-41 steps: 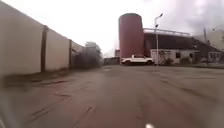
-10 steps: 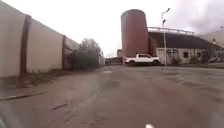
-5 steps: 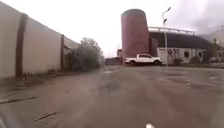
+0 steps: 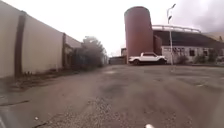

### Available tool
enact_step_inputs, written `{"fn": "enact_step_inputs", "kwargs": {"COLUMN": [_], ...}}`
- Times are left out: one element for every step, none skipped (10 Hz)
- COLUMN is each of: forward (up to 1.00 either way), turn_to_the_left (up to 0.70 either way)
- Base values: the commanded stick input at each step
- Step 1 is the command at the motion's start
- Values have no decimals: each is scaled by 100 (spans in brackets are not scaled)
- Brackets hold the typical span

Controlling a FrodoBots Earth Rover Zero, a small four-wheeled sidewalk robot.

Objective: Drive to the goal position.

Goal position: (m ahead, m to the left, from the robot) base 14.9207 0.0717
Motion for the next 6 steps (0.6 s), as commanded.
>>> {"fn": "enact_step_inputs", "kwargs": {"forward": [60,60,60,60,60,60], "turn_to_the_left": [11,11,11,11,5,1]}}
